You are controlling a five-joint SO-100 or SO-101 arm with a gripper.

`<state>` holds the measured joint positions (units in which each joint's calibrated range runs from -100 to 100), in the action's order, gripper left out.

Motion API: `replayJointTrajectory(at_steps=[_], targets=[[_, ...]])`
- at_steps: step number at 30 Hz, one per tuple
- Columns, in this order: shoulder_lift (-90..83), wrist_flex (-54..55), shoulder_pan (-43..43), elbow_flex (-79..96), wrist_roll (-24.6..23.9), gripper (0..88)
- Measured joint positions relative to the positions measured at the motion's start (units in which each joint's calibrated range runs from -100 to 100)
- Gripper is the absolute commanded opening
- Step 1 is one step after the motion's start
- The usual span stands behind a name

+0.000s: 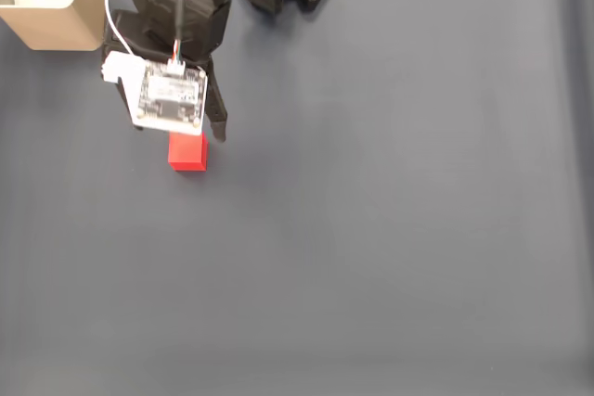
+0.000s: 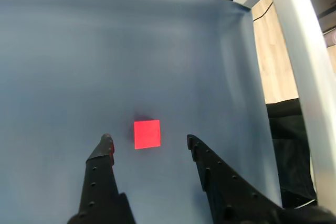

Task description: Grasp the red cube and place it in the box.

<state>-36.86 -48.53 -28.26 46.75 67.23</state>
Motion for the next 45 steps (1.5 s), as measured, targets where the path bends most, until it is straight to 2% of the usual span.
replayJointTrajectory(at_steps=[15, 45], targets=[[5.47, 8.04, 0.00, 5.52, 0.68, 35.3], [15.20, 14.32, -0.52, 5.52, -0.73, 36.2]])
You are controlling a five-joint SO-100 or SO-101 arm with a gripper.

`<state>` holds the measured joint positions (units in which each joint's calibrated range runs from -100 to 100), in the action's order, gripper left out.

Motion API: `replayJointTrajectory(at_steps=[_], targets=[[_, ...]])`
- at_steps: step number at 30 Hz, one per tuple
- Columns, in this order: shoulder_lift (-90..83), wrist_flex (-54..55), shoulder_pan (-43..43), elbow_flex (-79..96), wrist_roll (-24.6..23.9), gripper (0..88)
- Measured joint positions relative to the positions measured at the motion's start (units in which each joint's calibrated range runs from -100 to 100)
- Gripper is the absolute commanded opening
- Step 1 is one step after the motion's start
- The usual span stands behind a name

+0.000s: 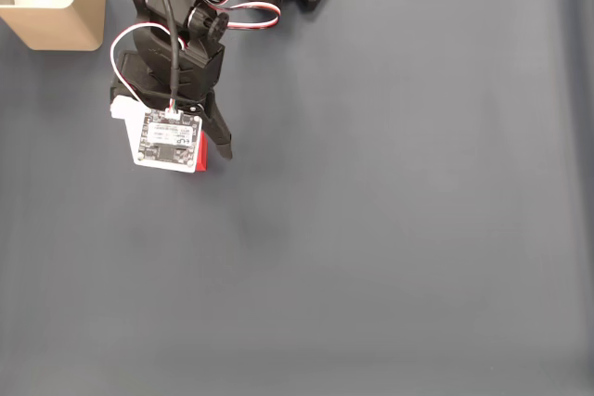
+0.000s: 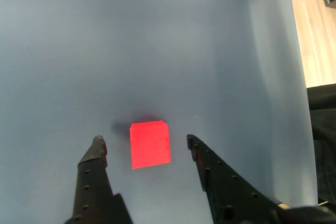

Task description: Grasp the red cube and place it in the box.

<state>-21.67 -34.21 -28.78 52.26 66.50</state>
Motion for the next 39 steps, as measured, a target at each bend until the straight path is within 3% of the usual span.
replayJointTrajectory(at_steps=[17, 39], targets=[[3.04, 1.99, 0.00, 0.90, -0.39, 36.4], [3.47, 7.00, 0.07, 5.79, -5.23, 36.5]])
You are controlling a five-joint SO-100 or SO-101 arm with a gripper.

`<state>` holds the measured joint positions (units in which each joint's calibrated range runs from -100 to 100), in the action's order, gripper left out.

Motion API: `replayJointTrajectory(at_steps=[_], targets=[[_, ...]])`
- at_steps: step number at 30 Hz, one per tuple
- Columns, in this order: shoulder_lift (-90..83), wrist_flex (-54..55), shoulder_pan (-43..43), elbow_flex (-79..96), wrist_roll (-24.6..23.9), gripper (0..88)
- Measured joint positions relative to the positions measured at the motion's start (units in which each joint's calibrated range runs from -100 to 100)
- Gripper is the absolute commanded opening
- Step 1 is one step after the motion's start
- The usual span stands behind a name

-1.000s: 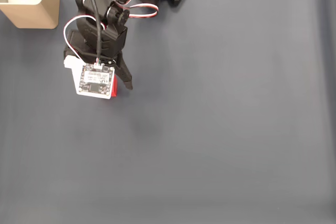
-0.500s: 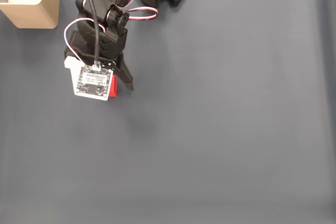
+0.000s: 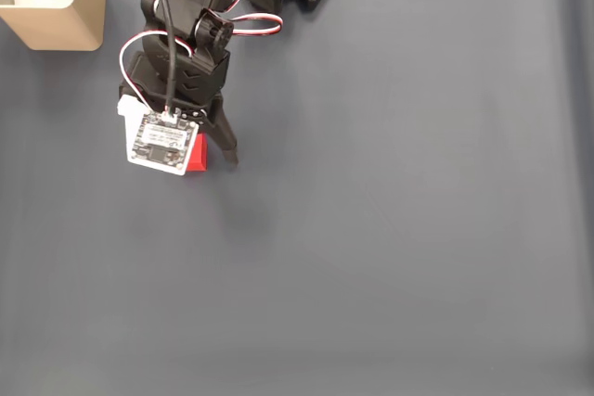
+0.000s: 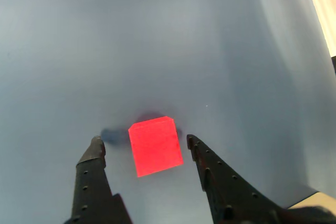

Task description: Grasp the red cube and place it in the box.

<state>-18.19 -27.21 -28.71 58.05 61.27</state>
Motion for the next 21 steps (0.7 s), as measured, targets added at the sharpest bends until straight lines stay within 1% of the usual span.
replayJointTrajectory(at_steps=[7, 15, 21], targets=[[0.00, 0.88, 0.37, 0.18, -1.37, 36.5], [-0.09, 1.59, 0.45, 0.36, -1.51, 36.5], [-1.56, 2.86, 0.52, 3.80, -1.47, 36.4]])
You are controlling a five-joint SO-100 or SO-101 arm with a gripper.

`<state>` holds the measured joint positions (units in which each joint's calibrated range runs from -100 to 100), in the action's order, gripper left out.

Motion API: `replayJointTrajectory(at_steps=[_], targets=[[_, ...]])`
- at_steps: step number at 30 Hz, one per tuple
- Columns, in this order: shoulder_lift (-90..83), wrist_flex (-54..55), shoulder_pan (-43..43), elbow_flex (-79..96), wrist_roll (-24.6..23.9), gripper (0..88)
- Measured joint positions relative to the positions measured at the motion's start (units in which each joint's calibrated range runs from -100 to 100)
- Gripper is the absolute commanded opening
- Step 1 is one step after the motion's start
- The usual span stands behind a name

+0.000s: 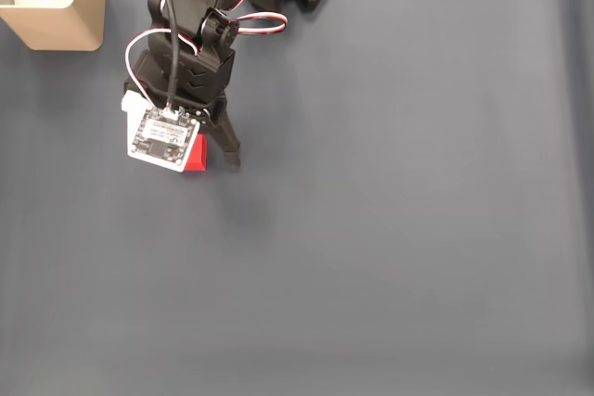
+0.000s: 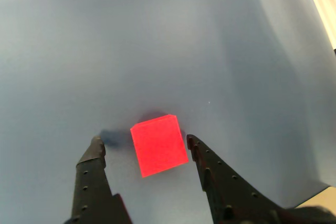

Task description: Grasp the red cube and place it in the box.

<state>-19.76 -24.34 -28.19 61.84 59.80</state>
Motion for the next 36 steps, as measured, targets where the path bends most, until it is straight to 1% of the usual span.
replayJointTrajectory(at_steps=[10, 20, 36], targets=[[-2.43, 0.64, 0.15, 2.08, 1.56, 36.4], [-3.13, 3.74, 0.15, 2.80, 3.27, 36.5], [2.08, 6.13, 0.15, 1.18, 5.27, 36.5]])
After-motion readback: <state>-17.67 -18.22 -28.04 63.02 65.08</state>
